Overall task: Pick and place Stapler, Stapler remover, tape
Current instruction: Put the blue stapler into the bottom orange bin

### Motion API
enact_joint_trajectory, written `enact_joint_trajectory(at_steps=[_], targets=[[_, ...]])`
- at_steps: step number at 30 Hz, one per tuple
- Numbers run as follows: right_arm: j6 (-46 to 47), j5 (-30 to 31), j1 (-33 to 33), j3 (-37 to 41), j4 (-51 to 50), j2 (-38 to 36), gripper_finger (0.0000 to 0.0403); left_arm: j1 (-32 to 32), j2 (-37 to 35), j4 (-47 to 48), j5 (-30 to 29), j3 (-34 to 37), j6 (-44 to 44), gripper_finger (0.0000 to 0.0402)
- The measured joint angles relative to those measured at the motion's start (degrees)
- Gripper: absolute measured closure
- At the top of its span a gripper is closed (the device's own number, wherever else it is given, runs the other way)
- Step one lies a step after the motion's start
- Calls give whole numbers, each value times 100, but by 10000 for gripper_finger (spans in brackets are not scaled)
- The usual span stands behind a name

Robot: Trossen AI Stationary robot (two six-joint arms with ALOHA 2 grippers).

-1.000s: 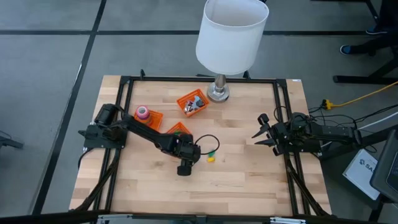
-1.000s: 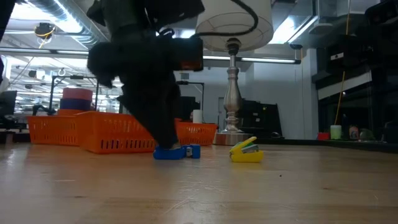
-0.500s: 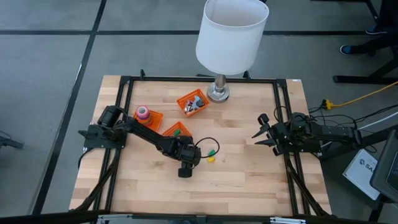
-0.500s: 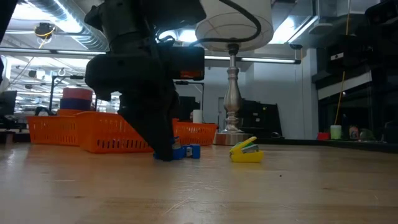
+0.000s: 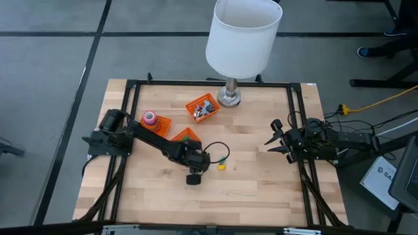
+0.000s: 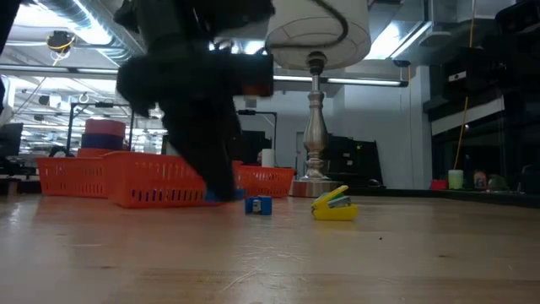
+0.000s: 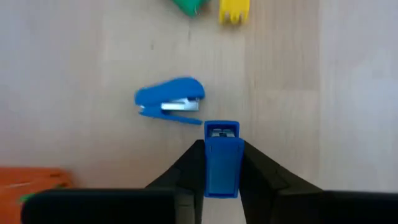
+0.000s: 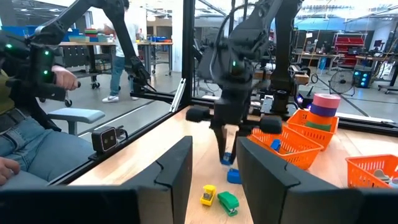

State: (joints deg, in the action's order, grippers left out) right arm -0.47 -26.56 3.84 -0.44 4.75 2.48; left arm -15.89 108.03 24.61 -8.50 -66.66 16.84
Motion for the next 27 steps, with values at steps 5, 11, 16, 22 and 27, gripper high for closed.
enact_joint_trajectory(at_steps=[5, 11, 16, 22, 27], targets=[[0, 0, -1, 1, 8, 1, 274, 18, -433, 224, -349, -10, -4, 330], [0, 2, -2, 1, 5, 0, 274, 43, -992, 475, -732, -17, -2, 333], [-2, 2, -2, 2, 2, 0, 274, 67, -1407, 771, -1014, -22, 89, 330], [0, 2, -2, 2, 0, 0, 274, 140, -1794, 1289, -1499, -22, 101, 332], [-2, 2, -2, 0, 0, 0, 274, 362, -1858, 1735, -1653, -22, 208, 331]])
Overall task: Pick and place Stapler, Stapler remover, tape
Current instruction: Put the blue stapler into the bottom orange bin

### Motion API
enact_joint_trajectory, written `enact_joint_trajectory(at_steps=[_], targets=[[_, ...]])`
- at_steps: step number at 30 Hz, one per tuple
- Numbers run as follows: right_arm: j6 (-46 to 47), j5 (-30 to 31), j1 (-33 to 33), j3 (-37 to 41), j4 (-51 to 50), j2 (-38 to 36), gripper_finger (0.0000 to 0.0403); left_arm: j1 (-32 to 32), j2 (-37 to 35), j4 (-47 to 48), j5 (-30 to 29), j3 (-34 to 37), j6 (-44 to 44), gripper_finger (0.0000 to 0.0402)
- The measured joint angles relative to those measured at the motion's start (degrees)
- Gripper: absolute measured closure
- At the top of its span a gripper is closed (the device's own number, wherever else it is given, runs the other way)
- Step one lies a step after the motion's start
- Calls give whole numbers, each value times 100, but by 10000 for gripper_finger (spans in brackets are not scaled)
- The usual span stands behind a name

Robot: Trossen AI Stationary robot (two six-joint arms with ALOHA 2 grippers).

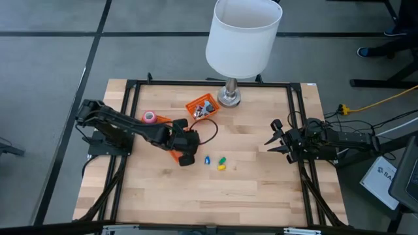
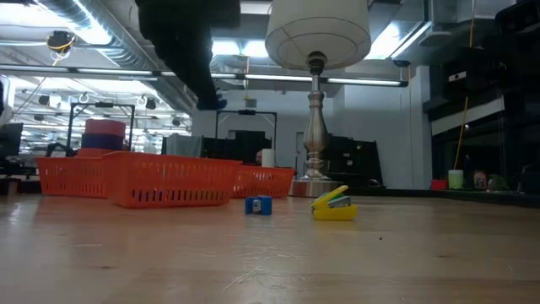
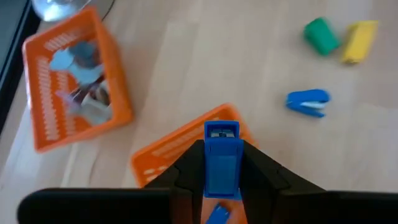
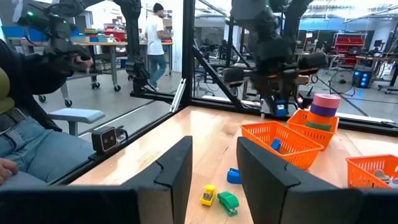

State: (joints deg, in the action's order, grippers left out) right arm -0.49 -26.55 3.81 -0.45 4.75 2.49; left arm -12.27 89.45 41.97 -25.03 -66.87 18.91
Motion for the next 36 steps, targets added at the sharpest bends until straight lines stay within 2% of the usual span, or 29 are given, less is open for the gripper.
enact_joint_trajectory(at_steps=[11, 20, 29, 36], targets=[[1, 0, 1, 1, -2, 0, 274, 531, 0, 224, 202, 0, 157, 330], [1, -1, 1, 1, 0, 0, 274, 612, 46, 205, 206, 0, 672, 327], [1, 0, 1, 1, 3, 1, 274, 594, 634, 194, 111, -4, 1139, 322], [2, 0, 2, 0, 0, 0, 274, 587, 1160, 208, 570, -4, 1004, 318]])
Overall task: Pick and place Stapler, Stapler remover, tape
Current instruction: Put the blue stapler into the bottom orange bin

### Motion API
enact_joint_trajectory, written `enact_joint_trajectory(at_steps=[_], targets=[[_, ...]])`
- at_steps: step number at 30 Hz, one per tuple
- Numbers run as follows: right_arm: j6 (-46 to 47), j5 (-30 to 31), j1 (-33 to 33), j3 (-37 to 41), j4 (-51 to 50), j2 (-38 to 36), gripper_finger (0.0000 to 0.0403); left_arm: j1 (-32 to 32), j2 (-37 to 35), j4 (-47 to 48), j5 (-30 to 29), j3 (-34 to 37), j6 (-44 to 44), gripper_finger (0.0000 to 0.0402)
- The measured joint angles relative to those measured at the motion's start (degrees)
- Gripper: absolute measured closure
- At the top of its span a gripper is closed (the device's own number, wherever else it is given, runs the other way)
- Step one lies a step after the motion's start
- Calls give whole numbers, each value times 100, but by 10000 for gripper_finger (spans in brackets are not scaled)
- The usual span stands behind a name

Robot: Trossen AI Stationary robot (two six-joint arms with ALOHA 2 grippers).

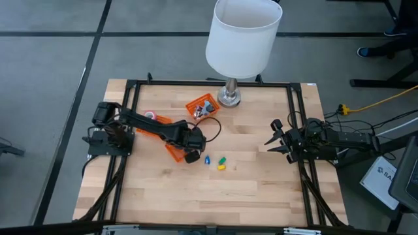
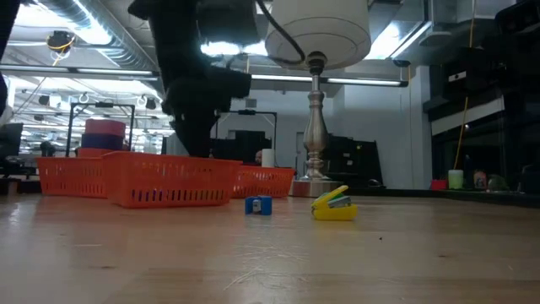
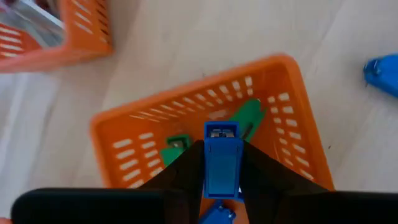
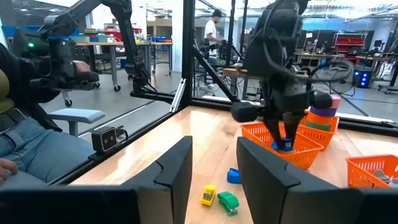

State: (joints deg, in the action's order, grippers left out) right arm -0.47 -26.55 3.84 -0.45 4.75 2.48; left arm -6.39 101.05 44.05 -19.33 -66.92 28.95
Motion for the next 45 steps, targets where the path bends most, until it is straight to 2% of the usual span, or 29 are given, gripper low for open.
enact_joint_trajectory(at_steps=[6, 9, 19, 23, 26, 32, 41, 45], targets=[[-2, 0, -2, 2, 0, 0, 274, -3, 184, -13, 74, 0, 35, 317], [0, 0, -1, 2, 0, 0, 274, -21, 197, -11, -76, 0, 35, 310], [0, -2, -2, 2, 0, 2, 274, -30, 197, -10, -156, 0, 47, 262], [-1, 0, -2, 2, 0, 1, 274, -30, 197, -9, 65, 0, 43, 251], [0, 0, -1, 1, 0, 1, 274, -24, 197, -10, 260, 0, 48, 249], [0, -1, -1, 1, 0, 0, 274, -24, 197, 6, 260, -23, 48, 253], [-1, -1, -1, 1, 0, 1, 274, -24, 197, -19, 249, -731, 16, 256], [0, -1, 0, 2, 0, 1, 274, -71, 197, -370, 243, -974, -322, 256]])
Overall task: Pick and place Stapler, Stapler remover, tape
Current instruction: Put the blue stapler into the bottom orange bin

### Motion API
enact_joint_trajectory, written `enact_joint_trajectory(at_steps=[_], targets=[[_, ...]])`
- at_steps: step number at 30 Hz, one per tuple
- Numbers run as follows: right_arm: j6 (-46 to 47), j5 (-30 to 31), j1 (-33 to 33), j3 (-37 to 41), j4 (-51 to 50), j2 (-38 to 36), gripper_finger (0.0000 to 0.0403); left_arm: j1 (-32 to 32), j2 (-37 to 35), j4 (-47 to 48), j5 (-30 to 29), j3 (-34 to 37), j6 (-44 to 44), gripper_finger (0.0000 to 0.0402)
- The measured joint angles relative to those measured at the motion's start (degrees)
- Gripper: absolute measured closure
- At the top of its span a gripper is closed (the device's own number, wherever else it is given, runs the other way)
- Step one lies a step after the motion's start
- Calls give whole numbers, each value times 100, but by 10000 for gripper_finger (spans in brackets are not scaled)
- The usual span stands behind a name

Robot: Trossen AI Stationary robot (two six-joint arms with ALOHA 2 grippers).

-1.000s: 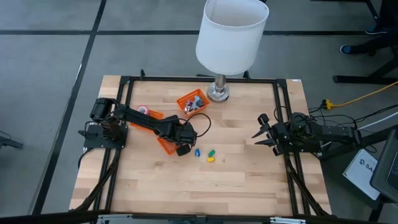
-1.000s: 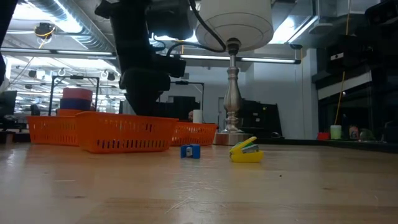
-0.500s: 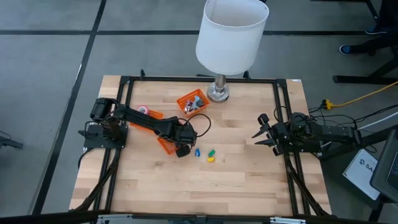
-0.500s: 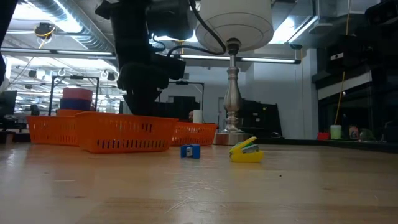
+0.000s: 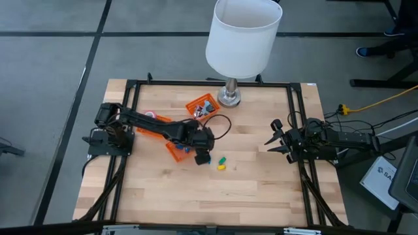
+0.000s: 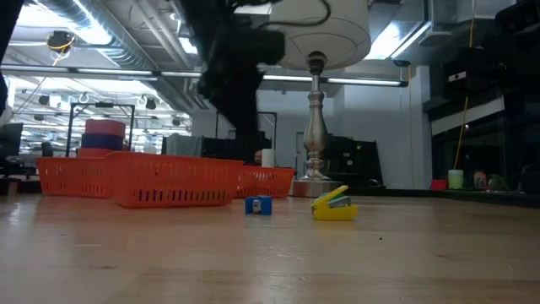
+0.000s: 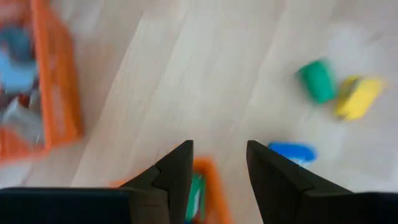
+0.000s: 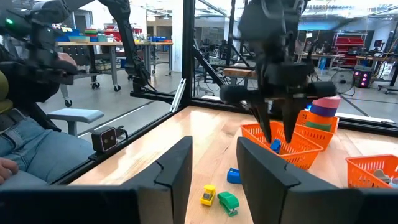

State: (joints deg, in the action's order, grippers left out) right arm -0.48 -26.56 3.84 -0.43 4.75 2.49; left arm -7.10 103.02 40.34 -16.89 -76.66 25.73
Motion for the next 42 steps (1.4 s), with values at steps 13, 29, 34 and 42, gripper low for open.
enact_joint_trajectory(at_steps=[13, 29, 34, 42], targets=[[0, 1, -1, -1, 0, 0, 274, -528, -2, -2454, 49, -75, -1827, 256], [-1, 1, -2, -1, 2, 0, 274, -615, 447, -3027, 185, -70, -2254, 256], [1, -1, -2, 0, 2, -1, 274, -565, 703, -3026, 163, -75, -2255, 256], [1, 1, -2, -2, -2, -1, 274, -475, 1036, -3035, 149, -73, -2253, 256]])
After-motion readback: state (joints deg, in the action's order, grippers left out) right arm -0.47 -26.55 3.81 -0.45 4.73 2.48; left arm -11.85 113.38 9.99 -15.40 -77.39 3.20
